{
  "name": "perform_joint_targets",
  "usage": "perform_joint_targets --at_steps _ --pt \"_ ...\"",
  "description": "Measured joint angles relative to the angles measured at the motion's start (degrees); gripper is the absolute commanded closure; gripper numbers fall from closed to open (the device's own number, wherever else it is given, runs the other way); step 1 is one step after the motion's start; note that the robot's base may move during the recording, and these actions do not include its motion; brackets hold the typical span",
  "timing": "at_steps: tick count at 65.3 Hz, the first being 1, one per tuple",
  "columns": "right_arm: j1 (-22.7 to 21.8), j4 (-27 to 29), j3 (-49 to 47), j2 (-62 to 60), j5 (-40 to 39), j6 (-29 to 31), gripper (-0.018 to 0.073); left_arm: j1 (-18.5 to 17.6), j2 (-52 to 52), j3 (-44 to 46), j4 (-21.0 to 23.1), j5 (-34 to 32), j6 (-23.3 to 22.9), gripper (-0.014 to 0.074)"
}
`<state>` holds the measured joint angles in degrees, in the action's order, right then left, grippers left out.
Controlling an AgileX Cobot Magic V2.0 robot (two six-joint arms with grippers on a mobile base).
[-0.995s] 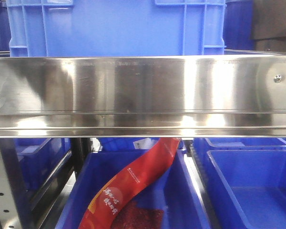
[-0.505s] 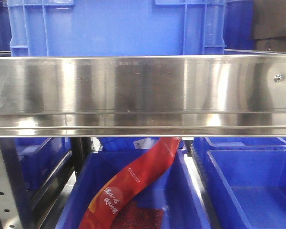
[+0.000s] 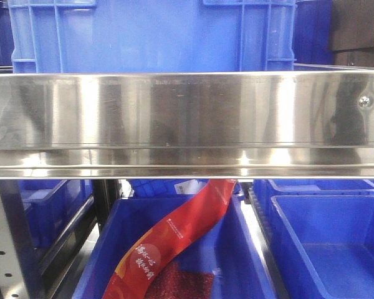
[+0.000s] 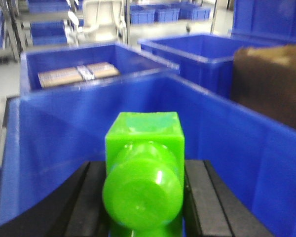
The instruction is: Grab block from conveyor and place in blue bin
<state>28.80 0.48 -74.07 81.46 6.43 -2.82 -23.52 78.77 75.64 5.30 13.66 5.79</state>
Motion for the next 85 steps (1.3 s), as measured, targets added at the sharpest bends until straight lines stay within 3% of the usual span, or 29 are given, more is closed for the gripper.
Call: perform_joint_targets --at_steps 8,13,18,22,25,35,38,54,66,85 --pt "0.0 0.0 -0.8 3.1 -2.5 0.0 0.0220 -0.1 1.8 0.0 0.0 0.4 0.0 0.0214" --pt "0.0 0.0 -0.8 3.9 -3.0 0.0 0.0180 -0.1 1.9 0.0 0.1 0.4 0.0 0.0143" --pt "0.0 0.0 -0.8 4.2 -3.1 0.0 0.0192 -0.1 1.9 0.1 0.1 0.4 0.0 0.0139" --pt "0.0 0.0 -0.8 4.2 -3.3 0.0 0.0252 -0.1 1.9 0.2 0.1 0.2 0.1 0.0165" --pt "0.0 0.0 -1.1 4.2 -3.4 0.0 0.0347 -0.1 1.9 0.5 0.1 0.2 0.1 0.0223" --pt "0.0 0.0 -1.3 2.7 -3.8 0.1 0.0687 -0.1 0.3 0.6 1.2 0.2 0.1 0.0596" --pt "0.0 0.0 -1.3 1.9 -3.9 0.1 0.0724 -0.1 -0.5 0.6 1.2 0.2 0.1 0.0706" --pt "0.0 0.3 -1.3 -5.2 -3.1 0.1 0.0720 1.3 -6.4 -0.2 3.0 0.6 0.1 0.0707" --pt "0.0 0.3 -0.7 -10.8 -0.8 0.1 0.0720 1.4 -13.4 -6.7 3.2 -0.5 0.1 0.0707" --pt "0.0 0.3 16.1 -23.3 0.5 0.1 0.0720 1.4 -26.8 -25.5 3.4 -2.5 0.1 0.0707"
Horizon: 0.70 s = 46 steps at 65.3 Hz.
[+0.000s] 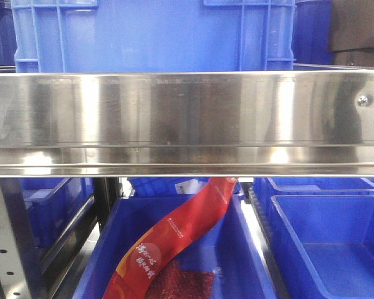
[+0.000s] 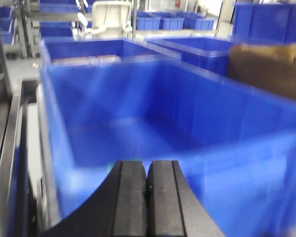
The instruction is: Grab block from conveyor and place in blue bin
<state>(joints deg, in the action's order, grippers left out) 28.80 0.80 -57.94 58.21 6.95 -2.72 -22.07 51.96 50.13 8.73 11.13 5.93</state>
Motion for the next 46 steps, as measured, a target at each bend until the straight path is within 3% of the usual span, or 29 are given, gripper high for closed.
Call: perform_joint_targets --at_steps 22,46 --pt "0.0 0.0 27.4 -18.7 -6.1 0.0 0.0720 0.0 -14.0 -17.6 0.0 -0.8 0.0 0.0707" --pt "0.0 0.0 30.1 -29.3 -6.1 0.0 0.0720 0.0 -18.7 -19.9 0.0 -2.0 0.0 0.0707"
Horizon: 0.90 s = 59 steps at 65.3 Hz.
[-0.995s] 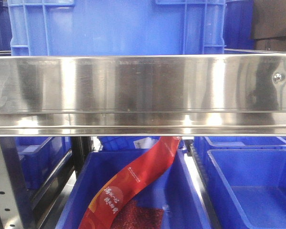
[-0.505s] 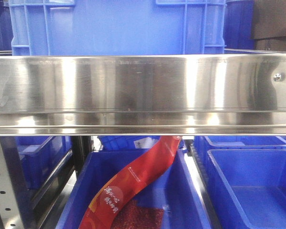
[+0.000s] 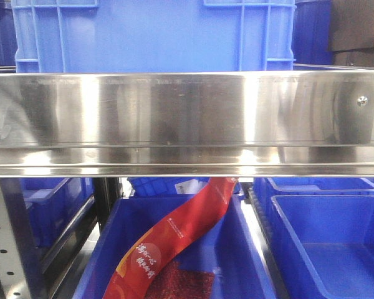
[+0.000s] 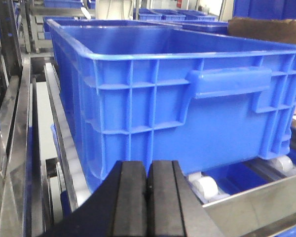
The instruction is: Grab block from conveyor and place in blue bin
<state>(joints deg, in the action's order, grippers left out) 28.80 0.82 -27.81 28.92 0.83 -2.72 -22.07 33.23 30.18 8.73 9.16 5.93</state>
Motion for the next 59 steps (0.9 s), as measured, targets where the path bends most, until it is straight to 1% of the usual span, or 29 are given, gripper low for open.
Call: perform_joint_targets --at_steps 19,27,31,36,56,59 --pt "0.0 0.0 0.1 -0.2 -0.1 0.0 0.0720 0.0 0.0 0.0 0.0 -2.2 0.0 0.0707" --pt "0.0 0.1 1.8 -0.5 -0.8 0.0 0.0720 0.0 0.0 0.0 0.0 -2.9 0.0 0.0707" --pt "-0.8 0.1 3.6 -1.4 -1.1 0.0 0.0720 0.0 0.0 0.0 0.0 -3.3 0.0 0.0707" --pt "-3.5 0.1 6.7 -4.2 -1.3 0.0 0.0720 0.0 0.0 0.0 0.0 -3.4 0.0 0.0707" --pt "-20.1 0.1 22.2 -19.4 -1.6 0.0 0.0720 0.0 0.0 0.0 0.0 -3.5 0.0 0.0707" --pt "-21.7 0.1 24.0 -21.3 -1.6 0.0 0.0720 0.0 0.0 0.0 0.0 -3.5 0.0 0.0707"
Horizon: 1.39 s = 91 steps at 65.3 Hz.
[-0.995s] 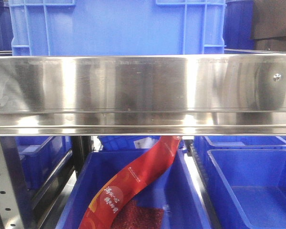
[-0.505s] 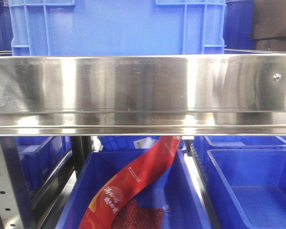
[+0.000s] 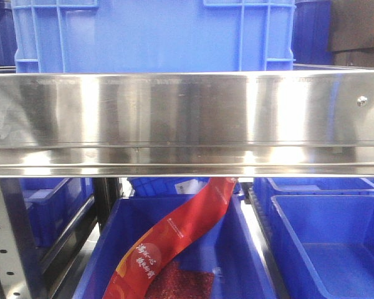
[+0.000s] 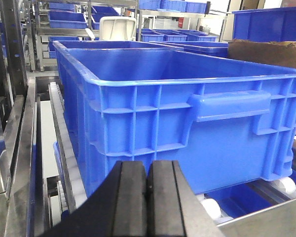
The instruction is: Grab block from conveyor and place in blue bin
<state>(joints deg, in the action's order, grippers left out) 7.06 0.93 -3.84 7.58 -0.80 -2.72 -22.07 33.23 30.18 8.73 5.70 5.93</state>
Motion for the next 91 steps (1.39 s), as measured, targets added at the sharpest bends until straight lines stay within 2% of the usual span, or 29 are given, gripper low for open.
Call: perform_joint_targets --at_steps 7,19,71,77,85,91 --pt "-1.9 0.0 3.0 -3.2 0.0 0.0 0.0720 0.0 0.0 0.0 0.0 0.0 0.0 0.0707" --pt "-2.2 0.0 3.7 -7.0 -0.1 0.0 0.0720 0.0 0.0 0.0 0.0 0.0 0.0 0.0707" --pt "-2.2 0.0 3.7 -7.4 -0.6 0.0 0.0720 0.1 -0.3 -0.1 -0.4 -0.1 0.0 0.0707" --pt "-2.2 0.0 3.7 -7.4 -0.6 0.0 0.0720 1.5 -2.2 -1.7 -2.6 -1.1 0.0 0.0707" --pt "-2.2 0.0 3.7 -7.4 -0.6 0.0 0.0720 7.1 -8.1 -7.0 -6.6 -2.2 0.0 0.0707" --pt "-2.2 0.0 3.7 -7.4 -0.6 0.0 0.0720 11.7 -13.0 -11.8 -7.6 -2.2 0.0 0.0707"
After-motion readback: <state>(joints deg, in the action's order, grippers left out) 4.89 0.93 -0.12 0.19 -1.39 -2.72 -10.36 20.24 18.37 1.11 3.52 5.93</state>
